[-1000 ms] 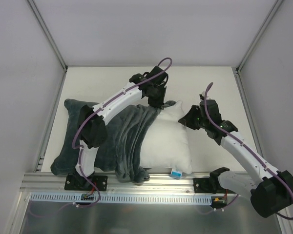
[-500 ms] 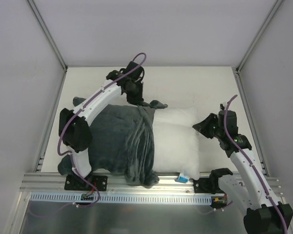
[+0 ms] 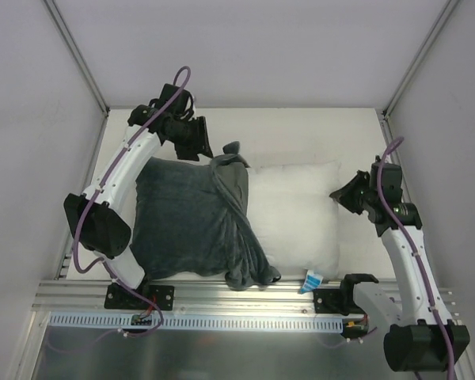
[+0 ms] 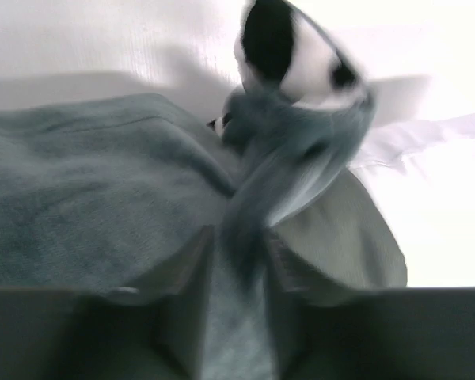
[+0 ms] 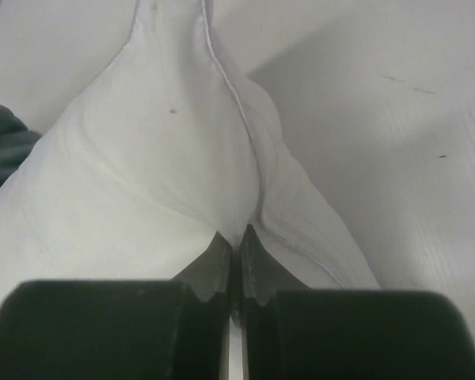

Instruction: Remove the pillowcase from the pillow

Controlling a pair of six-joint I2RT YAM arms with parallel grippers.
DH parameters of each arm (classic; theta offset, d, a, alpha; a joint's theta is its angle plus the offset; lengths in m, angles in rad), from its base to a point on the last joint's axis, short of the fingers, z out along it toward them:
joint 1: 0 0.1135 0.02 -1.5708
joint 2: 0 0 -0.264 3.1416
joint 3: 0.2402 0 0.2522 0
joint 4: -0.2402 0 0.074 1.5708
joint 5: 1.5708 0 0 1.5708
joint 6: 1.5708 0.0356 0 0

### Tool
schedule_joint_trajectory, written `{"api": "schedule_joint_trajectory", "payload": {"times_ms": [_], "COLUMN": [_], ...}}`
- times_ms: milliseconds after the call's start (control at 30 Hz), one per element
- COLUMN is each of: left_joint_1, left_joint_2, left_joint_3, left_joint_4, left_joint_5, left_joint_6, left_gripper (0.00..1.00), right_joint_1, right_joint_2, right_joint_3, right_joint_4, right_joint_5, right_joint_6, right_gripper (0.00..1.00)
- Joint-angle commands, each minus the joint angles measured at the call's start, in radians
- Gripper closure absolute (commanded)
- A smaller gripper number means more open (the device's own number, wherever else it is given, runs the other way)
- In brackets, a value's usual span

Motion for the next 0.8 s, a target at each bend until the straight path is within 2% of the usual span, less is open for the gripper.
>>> {"api": "schedule_joint_trajectory", "payload": {"times_ms": [0, 33, 100, 133, 167, 233, 300, 400, 533, 667, 767], "left_joint_1": [-0.022, -0.025, -0.030, -0.030, -0.030, -0.030, -0.030, -0.030, -0.030, -0.031, -0.034], "left_joint_2": [0.016, 0.010, -0.031, -0.054, -0.101, -0.160, -0.258, -0.401, -0.592, -0.714, -0.758], "left_joint_3": [0.063, 0.063, 0.059, 0.051, 0.045, 0.002, -0.045, -0.211, -0.517, -0.775, -0.866], "left_joint_4": [0.026, 0.026, 0.026, 0.026, 0.024, 0.023, 0.021, 0.017, 0.018, 0.035, 0.105], "left_joint_5": [-0.011, -0.010, -0.030, -0.043, -0.072, -0.102, -0.136, -0.155, -0.140, -0.081, -0.027], "left_joint_6": [0.035, 0.036, 0.044, 0.048, 0.053, 0.067, 0.076, 0.075, 0.038, -0.056, -0.108], "left_gripper": [0.47, 0.30, 0.07, 0.05, 0.05, 0.04, 0.05, 0.07, 0.07, 0.05, 0.05], "right_joint_1": [-0.031, -0.031, -0.052, -0.052, -0.052, -0.052, -0.051, -0.037, 0.093, 0.335, 0.523], "right_joint_2": [0.106, 0.131, 0.168, 0.161, 0.144, 0.077, 0.035, -0.043, -0.131, -0.164, -0.155], "right_joint_3": [0.173, 0.204, 0.278, 0.281, 0.277, 0.252, 0.242, 0.217, 0.166, 0.102, 0.064], "right_joint_4": [-0.072, -0.092, -0.152, -0.157, -0.157, -0.161, -0.193, -0.251, -0.301, -0.313, -0.251], "right_joint_5": [0.127, 0.106, 0.064, 0.055, 0.053, 0.047, 0.012, -0.032, -0.069, -0.030, 0.077], "right_joint_6": [-0.099, -0.118, -0.165, -0.176, -0.184, -0.197, -0.226, -0.256, -0.268, -0.192, -0.100], "right_gripper": [0.99, 0.99, 0.64, 0.28, 0.16, 0.01, 0.04, 0.04, 0.04, 0.04, 0.04]}}
